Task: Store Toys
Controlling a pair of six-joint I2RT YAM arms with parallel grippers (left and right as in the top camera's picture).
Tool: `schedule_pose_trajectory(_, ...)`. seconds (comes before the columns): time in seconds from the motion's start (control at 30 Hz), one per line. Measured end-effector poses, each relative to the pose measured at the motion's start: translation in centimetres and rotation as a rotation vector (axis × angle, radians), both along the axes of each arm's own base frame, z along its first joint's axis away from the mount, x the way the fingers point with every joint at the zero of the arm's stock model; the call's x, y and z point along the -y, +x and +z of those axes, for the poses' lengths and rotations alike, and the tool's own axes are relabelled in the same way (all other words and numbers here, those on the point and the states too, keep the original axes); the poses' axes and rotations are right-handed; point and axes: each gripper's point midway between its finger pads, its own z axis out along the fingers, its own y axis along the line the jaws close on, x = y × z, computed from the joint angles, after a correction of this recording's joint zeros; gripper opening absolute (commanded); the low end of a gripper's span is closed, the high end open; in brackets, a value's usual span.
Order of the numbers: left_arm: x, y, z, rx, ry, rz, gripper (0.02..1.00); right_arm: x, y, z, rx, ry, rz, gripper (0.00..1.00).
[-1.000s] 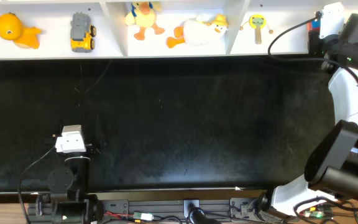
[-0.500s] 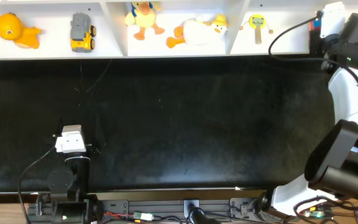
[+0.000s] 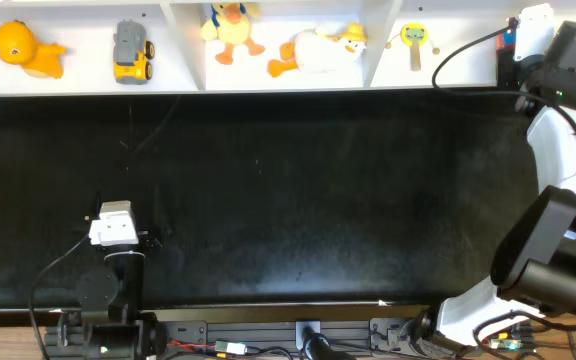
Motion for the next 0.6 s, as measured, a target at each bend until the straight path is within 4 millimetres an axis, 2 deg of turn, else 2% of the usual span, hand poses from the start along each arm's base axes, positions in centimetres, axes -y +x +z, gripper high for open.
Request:
schedule_pose_trajectory(0.07,0.00,0.00,0.00,0.000,0.000,0.000,0.998,0.12,-0.03,-0.09,-0.003,-0.004,-0.004,0.647)
schedule_pose_trajectory(0.3,0.00,0.00,0.01,0.000,0.000,0.000,0.998,0.31,-0.09,-0.23,-0.008,-0.005,-0.017,0.901)
schedule_pose_trajectory(0.6,0.00,0.00,0.00,0.000,0.000,0.000,0.998,0.24,-0.62,-0.93,-0.041,0.011,-0.028,0.923)
